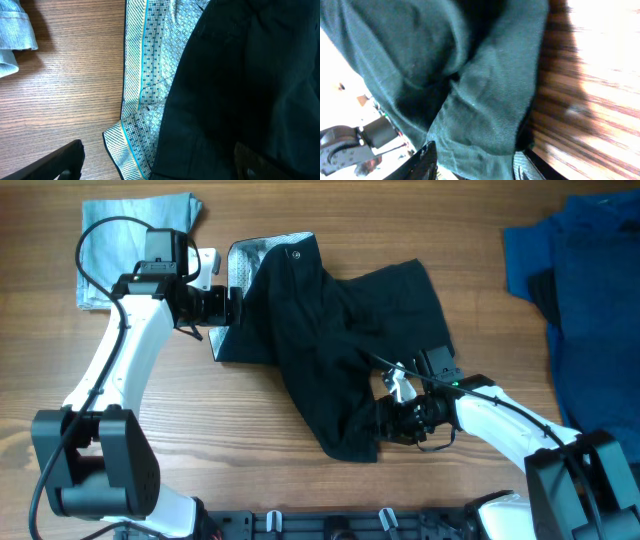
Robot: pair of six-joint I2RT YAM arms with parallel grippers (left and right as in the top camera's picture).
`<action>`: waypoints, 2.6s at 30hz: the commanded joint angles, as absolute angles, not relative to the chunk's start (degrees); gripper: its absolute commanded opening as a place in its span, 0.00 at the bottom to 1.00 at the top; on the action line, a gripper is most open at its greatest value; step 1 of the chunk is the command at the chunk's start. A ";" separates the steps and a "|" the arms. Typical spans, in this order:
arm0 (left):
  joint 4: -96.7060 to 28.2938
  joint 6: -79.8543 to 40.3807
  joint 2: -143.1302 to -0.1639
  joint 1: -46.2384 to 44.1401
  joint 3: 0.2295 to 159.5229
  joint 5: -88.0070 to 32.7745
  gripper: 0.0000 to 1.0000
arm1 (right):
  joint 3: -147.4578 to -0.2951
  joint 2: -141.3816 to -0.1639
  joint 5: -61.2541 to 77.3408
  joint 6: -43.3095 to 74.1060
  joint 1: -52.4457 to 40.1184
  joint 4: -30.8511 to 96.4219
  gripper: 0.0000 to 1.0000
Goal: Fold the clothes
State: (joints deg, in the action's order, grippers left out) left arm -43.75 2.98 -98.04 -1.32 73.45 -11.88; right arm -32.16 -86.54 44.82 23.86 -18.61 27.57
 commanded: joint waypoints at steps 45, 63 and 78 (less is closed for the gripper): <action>-50.04 4.45 -102.41 -0.95 73.19 -12.67 0.88 | -31.38 -85.93 46.13 31.48 -22.83 21.67 0.04; -49.71 10.76 -104.81 -0.99 73.19 -19.94 0.52 | -31.38 -85.93 45.95 31.51 -22.83 21.87 0.04; -48.99 10.72 -108.33 -0.99 73.10 -25.78 0.46 | -31.38 -85.93 45.93 31.68 -22.81 21.80 0.04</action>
State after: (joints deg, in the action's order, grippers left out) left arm -49.93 10.39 -107.79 -1.32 73.45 -21.61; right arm -31.83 -86.54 45.19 32.71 -22.48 21.98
